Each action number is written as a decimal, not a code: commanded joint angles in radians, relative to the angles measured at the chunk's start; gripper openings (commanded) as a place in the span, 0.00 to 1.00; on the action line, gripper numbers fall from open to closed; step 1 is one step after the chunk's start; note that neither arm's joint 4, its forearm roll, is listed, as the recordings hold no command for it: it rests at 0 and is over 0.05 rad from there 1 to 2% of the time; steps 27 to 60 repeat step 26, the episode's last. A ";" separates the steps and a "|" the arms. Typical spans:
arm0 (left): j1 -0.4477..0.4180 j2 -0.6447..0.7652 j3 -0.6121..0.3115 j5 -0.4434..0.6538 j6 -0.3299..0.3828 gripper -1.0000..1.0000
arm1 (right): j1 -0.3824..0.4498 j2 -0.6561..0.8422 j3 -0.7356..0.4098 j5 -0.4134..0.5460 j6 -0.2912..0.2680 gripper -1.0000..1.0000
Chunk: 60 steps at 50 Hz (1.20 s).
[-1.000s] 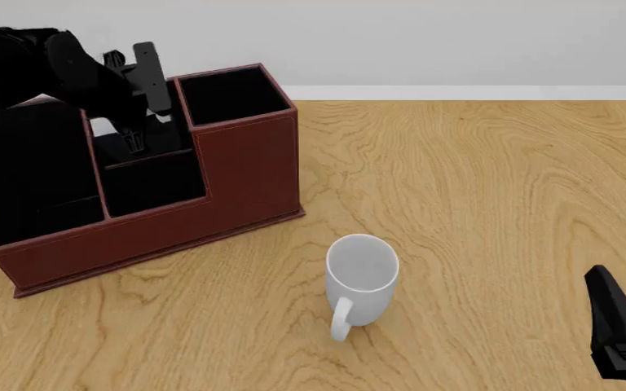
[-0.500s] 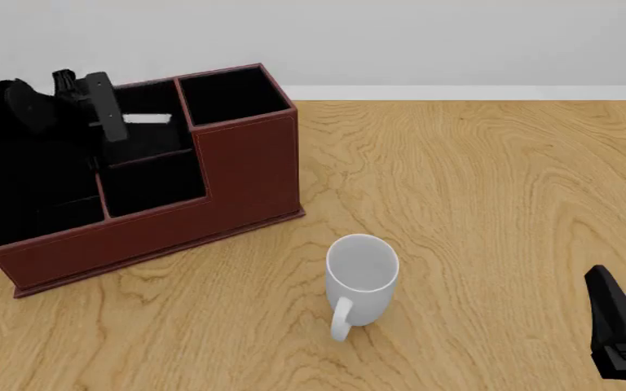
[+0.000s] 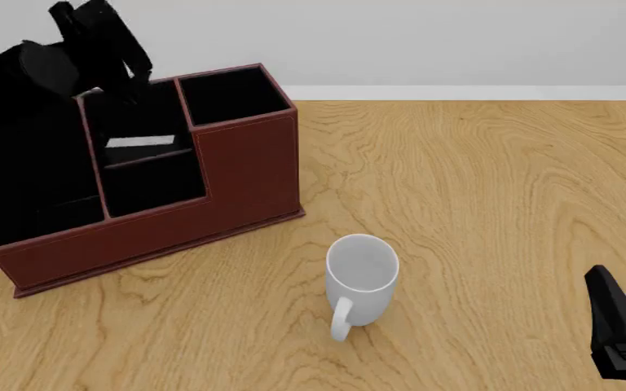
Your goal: Pick up the book and place it in the front compartment of the caddy.
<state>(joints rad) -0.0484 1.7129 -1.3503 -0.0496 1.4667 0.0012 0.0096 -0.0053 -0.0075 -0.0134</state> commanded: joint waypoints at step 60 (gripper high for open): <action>-0.442 -1.390 0.314 0.357 -0.393 1.00 | 0.000 0.000 0.000 0.000 0.000 1.00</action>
